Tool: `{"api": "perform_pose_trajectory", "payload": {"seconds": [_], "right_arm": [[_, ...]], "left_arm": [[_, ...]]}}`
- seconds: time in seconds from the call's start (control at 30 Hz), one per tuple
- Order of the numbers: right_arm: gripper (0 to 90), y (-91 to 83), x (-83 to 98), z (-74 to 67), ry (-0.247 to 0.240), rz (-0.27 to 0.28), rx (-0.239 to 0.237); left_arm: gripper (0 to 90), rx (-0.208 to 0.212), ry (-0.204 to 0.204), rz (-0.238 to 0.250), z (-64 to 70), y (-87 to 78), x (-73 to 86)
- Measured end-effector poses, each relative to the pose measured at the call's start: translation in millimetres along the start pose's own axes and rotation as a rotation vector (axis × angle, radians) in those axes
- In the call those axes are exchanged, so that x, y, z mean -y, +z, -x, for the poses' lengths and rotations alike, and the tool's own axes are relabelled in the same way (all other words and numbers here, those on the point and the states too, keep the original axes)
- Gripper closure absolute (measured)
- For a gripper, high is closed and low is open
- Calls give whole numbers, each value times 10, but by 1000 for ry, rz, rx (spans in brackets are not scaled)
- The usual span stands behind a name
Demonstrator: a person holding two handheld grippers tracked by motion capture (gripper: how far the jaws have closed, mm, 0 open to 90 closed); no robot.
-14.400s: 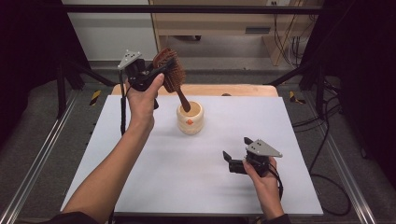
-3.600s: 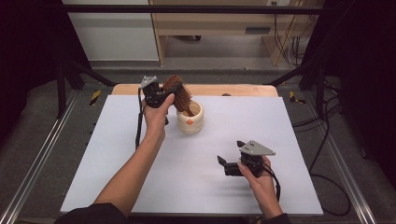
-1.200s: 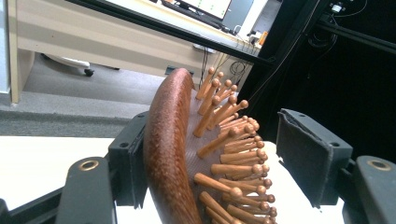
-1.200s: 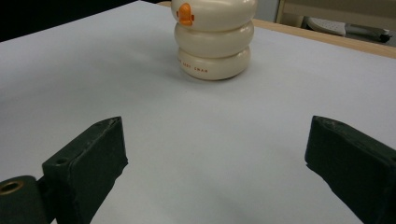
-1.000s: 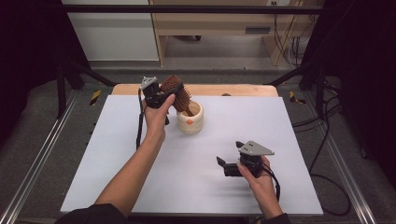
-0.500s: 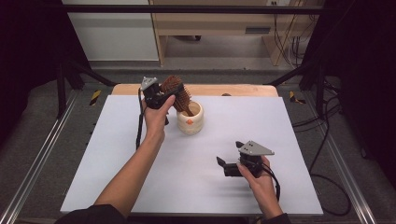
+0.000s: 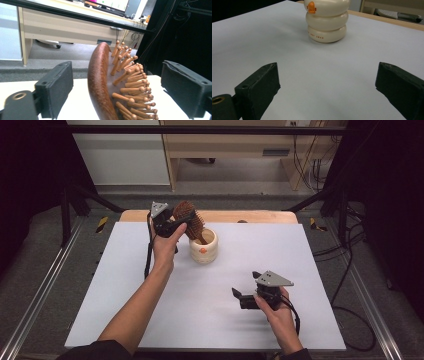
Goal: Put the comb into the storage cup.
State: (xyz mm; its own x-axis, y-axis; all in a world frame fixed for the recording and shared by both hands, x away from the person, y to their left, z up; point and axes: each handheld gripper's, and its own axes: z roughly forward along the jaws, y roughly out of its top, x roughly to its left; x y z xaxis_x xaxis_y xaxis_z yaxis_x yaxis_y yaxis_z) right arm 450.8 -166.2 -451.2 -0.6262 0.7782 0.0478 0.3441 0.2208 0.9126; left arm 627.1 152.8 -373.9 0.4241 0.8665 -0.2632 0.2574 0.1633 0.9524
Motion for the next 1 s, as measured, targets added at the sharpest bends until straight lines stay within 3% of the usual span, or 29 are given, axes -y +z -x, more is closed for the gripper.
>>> {"api": "perform_pose_trajectory", "payload": {"seconds": [0.13,0.3,1.0], "right_arm": [[57,-1,-2,0,-2,1,-1],[57,-5,-3,-6,-1,2,0],[54,-4,-6,-11,4,8,-2]], "left_arm": [[47,-8,-22,-12,-20,-18,-7],[31,-8,-21,-8,-12,-70,-33],[25,-18,63,6,52,-291,-193]]}}
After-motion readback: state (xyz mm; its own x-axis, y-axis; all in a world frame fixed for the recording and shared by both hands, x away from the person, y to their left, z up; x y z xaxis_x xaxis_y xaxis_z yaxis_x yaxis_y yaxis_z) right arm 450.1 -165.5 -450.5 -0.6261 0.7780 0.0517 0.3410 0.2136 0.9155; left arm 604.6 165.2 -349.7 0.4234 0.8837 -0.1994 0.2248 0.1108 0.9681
